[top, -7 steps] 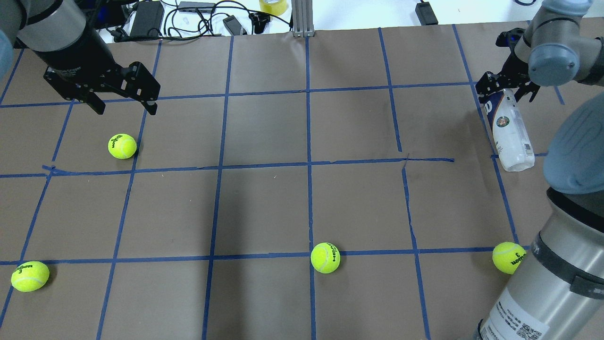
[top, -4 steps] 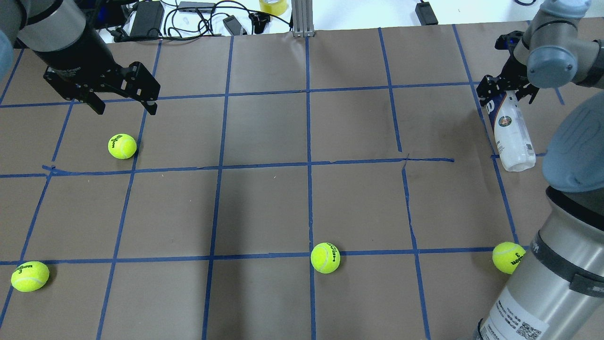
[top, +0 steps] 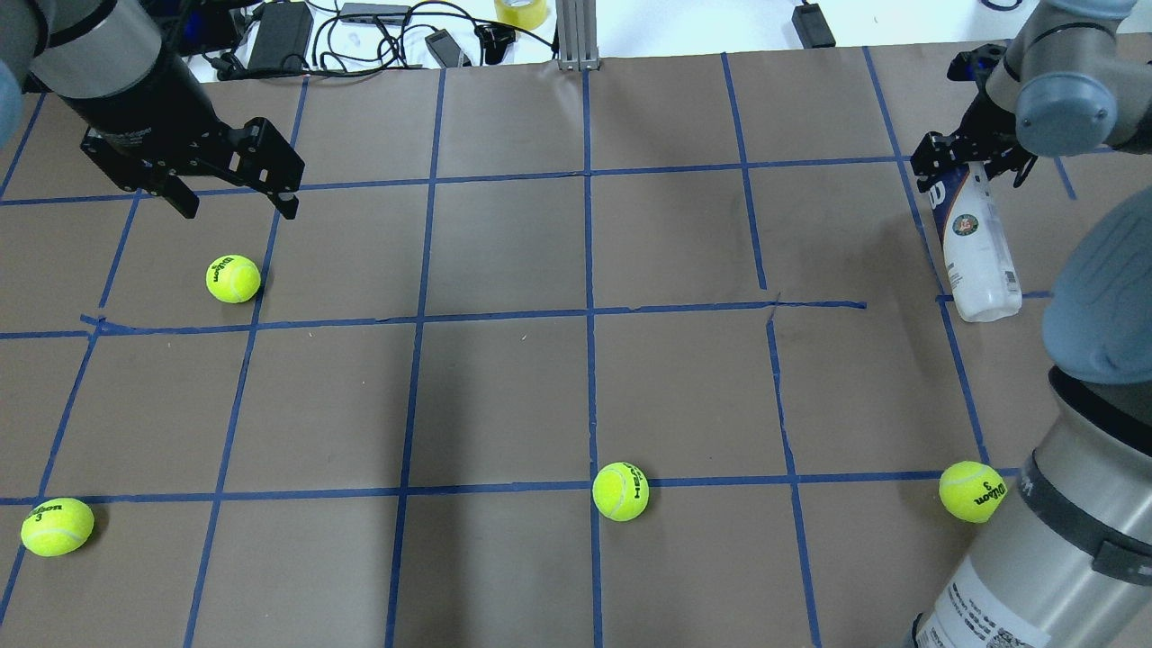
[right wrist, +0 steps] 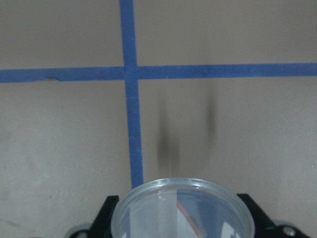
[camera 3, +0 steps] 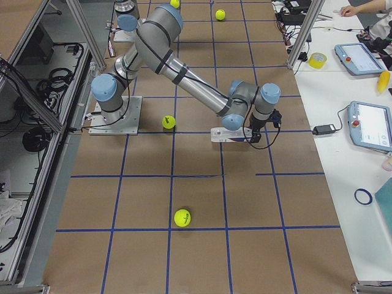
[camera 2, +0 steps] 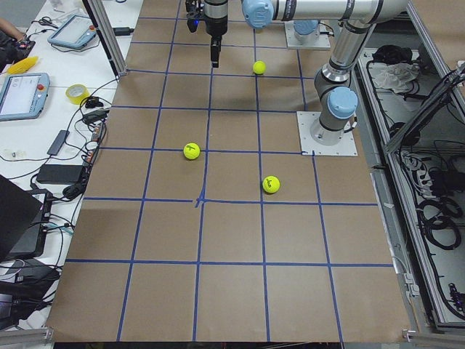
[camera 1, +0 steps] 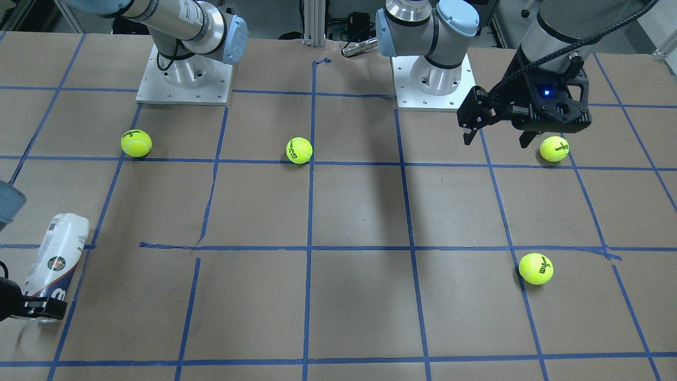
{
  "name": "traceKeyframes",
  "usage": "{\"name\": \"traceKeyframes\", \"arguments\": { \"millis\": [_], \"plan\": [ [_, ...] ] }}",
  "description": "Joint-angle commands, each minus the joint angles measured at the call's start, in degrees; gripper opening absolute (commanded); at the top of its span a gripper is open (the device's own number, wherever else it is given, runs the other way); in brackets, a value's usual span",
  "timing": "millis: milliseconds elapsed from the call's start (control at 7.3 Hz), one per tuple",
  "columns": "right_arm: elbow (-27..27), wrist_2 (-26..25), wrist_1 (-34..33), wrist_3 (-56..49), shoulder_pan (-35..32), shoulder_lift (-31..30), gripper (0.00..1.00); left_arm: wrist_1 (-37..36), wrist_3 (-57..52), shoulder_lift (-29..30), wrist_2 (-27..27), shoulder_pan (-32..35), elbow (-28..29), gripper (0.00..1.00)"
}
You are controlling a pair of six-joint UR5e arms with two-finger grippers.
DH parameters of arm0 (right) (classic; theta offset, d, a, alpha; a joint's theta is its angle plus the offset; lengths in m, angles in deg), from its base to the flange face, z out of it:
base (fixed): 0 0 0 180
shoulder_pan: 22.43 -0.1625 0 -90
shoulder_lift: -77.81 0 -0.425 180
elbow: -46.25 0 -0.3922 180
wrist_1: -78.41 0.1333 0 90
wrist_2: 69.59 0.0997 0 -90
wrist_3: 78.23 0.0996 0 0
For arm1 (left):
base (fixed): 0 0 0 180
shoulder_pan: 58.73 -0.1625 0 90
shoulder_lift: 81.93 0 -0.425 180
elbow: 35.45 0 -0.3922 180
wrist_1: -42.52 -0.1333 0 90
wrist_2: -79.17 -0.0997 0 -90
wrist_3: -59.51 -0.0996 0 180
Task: Lift up tennis ball bucket
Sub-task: 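Carry the can with the right gripper toward the table center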
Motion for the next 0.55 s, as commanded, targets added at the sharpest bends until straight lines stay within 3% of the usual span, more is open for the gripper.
{"name": "traceKeyframes", "arguments": {
  "millis": [0,137,411],
  "plan": [
    [0.00,1.75,6.40,-0.63,-6.77,-8.67,0.49,-0.04,0.00,-0.01,-0.05,-0.02,0.00,1.00],
    [-0.09,2.09,9.89,-1.33,-11.51,-10.96,0.36,-0.13,0.00,-0.01,-0.05,-0.02,0.00,1.00],
    [-0.26,1.66,9.67,-9.11,-21.01,-12.12,0.32,-0.13,-0.17,-0.09,-0.05,-0.19,0.61,1.00]
  ]
}}
